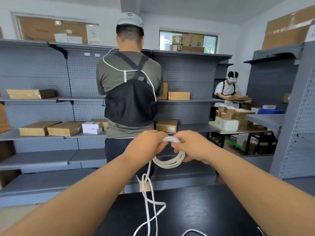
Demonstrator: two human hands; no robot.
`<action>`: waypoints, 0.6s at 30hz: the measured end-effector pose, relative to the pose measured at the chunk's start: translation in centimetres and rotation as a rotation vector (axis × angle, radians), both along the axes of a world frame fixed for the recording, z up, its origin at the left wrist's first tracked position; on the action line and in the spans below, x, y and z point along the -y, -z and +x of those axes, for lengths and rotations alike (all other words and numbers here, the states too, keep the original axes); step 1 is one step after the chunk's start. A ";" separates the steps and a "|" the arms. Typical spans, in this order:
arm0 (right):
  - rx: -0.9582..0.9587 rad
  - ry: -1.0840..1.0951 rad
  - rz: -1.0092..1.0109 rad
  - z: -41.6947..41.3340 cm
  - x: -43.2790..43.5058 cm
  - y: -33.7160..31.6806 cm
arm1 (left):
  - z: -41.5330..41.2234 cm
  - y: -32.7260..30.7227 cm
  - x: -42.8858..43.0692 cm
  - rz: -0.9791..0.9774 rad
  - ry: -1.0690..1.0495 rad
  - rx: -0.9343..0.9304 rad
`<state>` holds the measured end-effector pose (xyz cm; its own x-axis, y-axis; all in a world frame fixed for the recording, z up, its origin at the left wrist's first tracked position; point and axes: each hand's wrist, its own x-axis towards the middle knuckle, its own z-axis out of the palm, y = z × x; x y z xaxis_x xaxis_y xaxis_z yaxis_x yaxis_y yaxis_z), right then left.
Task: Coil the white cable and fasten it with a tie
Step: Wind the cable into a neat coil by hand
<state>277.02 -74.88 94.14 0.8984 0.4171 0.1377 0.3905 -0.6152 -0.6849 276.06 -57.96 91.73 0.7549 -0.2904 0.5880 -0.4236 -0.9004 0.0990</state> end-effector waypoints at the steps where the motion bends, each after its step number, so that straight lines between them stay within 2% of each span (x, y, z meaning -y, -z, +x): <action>1: 0.004 0.010 0.020 0.1 0.0 0.1 | -0.2 0.0 0.0 -0.079 0.012 -0.013; 5: 0.028 0.041 0.099 0.3 0.2 -0.1 | -1.0 0.1 0.3 -0.430 0.080 -0.146; 7: 0.042 0.064 0.123 0.4 0.4 -0.3 | -1.1 0.2 0.4 -0.509 0.117 -0.183; 13: 0.076 0.087 0.133 0.7 1.2 -1.1 | -1.5 0.5 -0.1 -0.551 0.158 -0.269; 18: 0.074 0.128 0.175 0.4 2.0 -2.0 | -2.2 0.8 -0.5 -0.473 0.111 -0.356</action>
<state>277.38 -76.88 96.16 0.9274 0.2640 0.2649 0.3695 -0.5377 -0.7578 273.88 -57.49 90.90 0.9092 -0.1471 0.3895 -0.3799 -0.6761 0.6313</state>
